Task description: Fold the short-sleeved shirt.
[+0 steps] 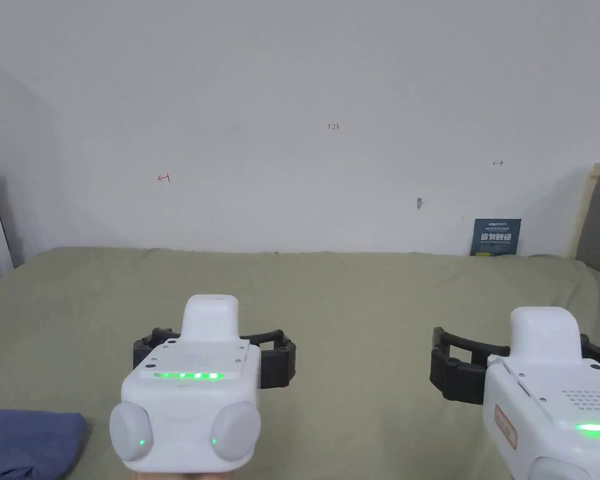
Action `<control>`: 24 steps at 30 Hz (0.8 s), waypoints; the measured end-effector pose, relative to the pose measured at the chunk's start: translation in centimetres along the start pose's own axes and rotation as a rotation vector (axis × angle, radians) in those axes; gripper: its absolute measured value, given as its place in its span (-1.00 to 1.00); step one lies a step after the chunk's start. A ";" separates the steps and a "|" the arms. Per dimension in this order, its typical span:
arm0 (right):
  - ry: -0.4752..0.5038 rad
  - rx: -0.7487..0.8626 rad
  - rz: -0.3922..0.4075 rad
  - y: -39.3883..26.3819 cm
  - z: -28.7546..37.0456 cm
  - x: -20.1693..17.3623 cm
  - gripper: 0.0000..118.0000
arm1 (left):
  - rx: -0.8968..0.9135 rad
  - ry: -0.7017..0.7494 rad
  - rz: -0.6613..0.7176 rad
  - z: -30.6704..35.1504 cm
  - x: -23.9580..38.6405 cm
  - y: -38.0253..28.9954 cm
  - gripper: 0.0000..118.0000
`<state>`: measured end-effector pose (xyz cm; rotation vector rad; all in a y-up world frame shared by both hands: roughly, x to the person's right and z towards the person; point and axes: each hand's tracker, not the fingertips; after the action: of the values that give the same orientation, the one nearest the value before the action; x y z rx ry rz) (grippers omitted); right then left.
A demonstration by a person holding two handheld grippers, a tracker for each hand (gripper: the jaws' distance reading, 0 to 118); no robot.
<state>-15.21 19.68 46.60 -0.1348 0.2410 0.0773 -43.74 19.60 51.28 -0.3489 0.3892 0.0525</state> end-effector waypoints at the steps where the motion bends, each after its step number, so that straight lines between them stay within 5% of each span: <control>1: 0.003 -0.004 0.004 1.2 0.3 0.2 1.00 | -0.019 -0.011 0.009 -0.4 -0.2 -0.1 1.00; 5: 0.008 -0.013 0.021 0.3 -0.3 0.4 1.00 | 0.014 -0.146 0.019 -0.3 -0.3 -0.1 1.00; 14: 0.053 -0.034 0.005 0.9 0.5 0.0 1.00 | 0.006 -0.021 0.011 0.5 0.5 0.3 1.00; 24: 0.043 -0.039 -0.008 0.1 -0.5 1.1 1.00 | -0.001 -0.175 0.154 0.2 -1.7 1.1 1.00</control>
<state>-14.25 19.80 45.86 -0.1762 0.2820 0.0712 -45.39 20.72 51.77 -0.3125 0.2425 0.2318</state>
